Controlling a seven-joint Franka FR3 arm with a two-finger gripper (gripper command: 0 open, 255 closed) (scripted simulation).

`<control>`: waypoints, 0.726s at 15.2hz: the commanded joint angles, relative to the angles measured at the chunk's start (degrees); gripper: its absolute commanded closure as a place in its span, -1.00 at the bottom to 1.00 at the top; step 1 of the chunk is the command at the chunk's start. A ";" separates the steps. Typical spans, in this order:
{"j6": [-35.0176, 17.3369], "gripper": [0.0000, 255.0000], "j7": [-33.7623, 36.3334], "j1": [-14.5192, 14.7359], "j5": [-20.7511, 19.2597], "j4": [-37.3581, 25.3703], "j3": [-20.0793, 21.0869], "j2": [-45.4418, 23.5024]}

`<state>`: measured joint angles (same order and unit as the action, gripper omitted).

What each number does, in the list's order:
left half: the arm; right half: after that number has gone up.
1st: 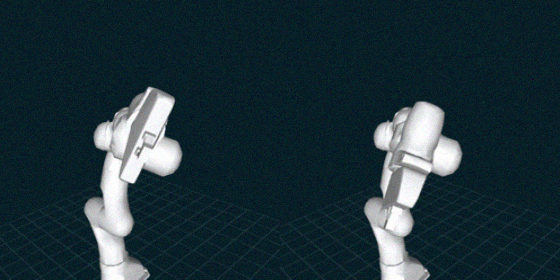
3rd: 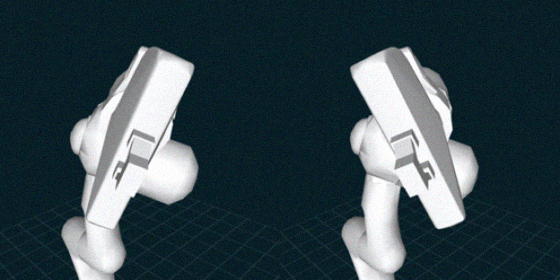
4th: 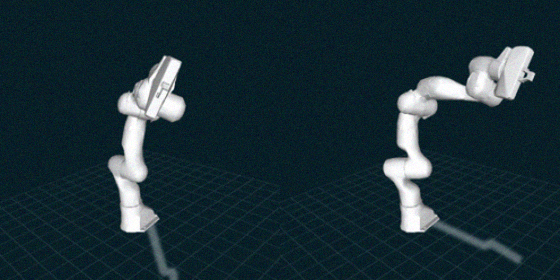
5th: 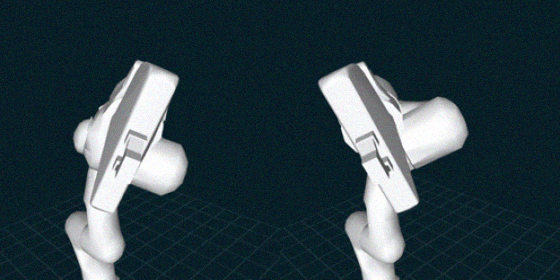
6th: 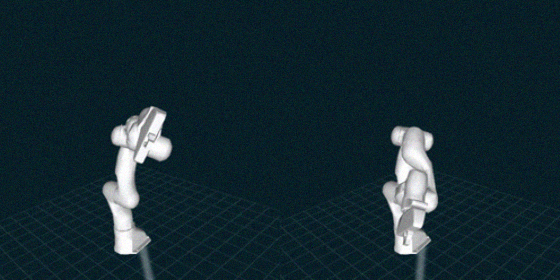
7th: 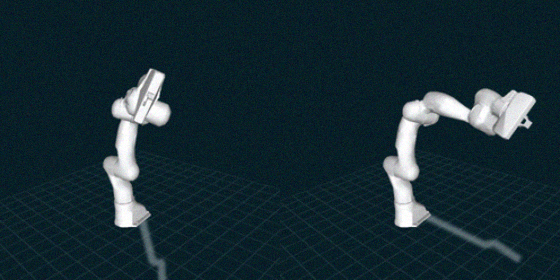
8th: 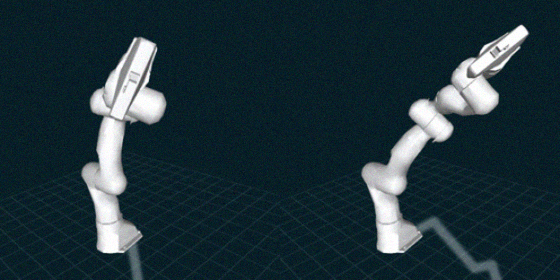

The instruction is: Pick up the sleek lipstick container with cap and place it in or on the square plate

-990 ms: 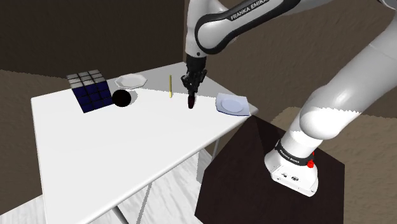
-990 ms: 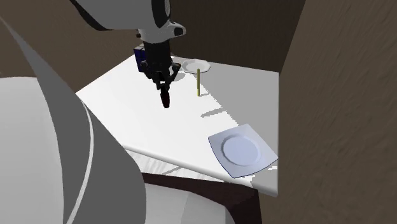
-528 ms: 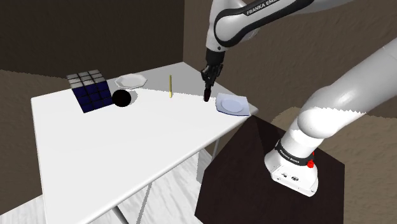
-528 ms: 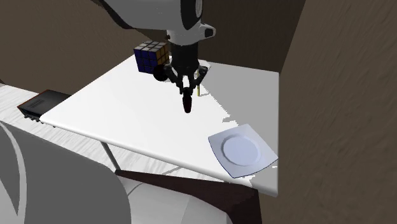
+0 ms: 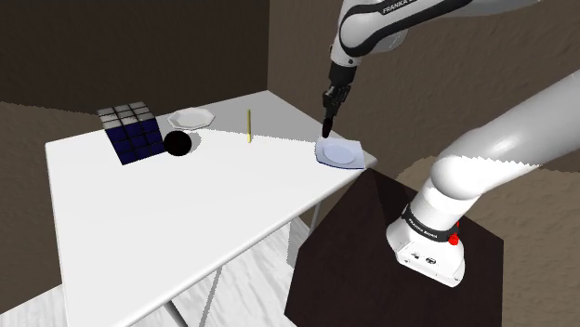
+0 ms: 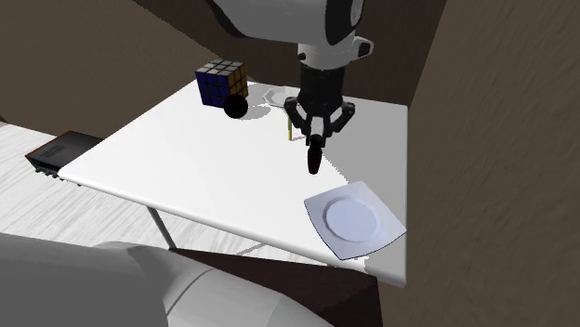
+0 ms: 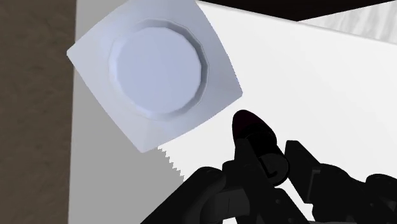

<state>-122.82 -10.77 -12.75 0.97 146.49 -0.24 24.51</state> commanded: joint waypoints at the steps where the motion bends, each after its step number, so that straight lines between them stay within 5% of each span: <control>1: 0.48 1.00 -2.80 -1.34 -0.98 -0.20 -2.04 0.24; 8: 2.14 1.00 -12.71 -6.08 -4.30 -2.66 -9.49 -0.52; 11: -0.45 1.00 -12.81 -6.07 -4.28 -1.12 -9.67 -1.57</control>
<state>-122.39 -23.32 -18.74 -3.25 145.00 -9.70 23.41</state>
